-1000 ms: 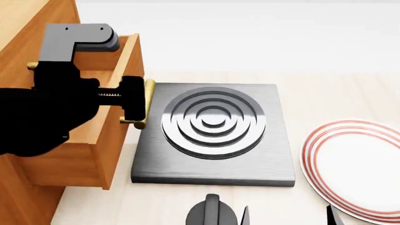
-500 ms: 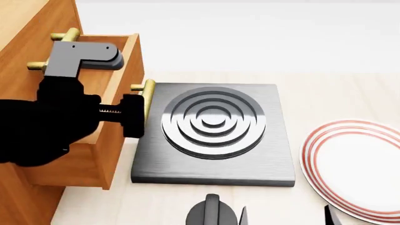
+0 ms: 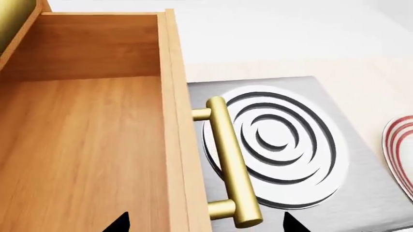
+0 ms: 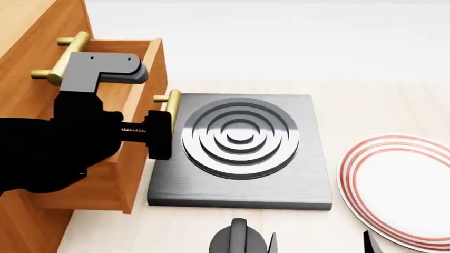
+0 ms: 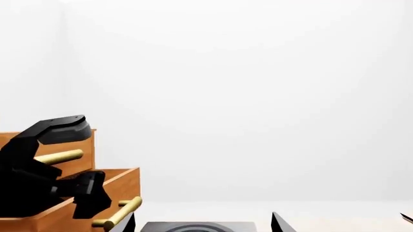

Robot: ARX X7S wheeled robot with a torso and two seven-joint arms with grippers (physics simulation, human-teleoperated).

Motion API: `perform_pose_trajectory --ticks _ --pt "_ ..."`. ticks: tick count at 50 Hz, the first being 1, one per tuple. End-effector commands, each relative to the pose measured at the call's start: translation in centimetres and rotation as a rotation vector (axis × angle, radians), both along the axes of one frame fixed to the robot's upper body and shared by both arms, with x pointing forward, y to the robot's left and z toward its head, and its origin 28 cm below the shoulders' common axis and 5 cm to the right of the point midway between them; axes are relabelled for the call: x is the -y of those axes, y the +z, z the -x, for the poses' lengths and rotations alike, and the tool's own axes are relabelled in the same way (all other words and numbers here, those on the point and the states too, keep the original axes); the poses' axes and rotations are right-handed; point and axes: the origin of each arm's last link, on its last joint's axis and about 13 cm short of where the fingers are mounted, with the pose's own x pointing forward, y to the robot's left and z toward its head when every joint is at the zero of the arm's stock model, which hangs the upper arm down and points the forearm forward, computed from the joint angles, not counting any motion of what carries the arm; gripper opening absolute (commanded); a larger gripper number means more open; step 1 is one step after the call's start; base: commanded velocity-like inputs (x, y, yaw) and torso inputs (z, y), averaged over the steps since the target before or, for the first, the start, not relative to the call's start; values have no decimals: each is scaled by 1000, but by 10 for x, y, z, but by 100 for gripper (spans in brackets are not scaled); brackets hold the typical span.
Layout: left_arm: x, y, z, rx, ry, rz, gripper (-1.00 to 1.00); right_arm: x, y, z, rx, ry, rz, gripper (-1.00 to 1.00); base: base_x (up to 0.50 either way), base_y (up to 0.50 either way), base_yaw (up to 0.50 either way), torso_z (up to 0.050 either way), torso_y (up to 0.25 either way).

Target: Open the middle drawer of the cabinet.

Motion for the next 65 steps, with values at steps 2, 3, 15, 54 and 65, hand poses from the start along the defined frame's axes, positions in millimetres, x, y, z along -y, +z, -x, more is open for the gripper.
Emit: perform_pose_trajectory --ticks 2,3,15,54,65 --pt "11 -4 4 -24 -56 29 100 0 0 0 -2 0 1 100 0 0 0 0 0" --pt "12 -4 4 -23 -58 32 100 0 0 0 -1 0 1 100 0 0 0 0 0" --pt "23 0 4 -41 -125 6 100 0 0 0 -1 1 2 100 0 0 0 0 0" --pt "56 12 15 -46 -248 72 100 0 -1 -1 -4 2 4 100 0 0 0 0 0" --pt "71 9 20 -38 -288 104 100 0 -1 -1 -4 1 3 100 0 0 0 0 0"
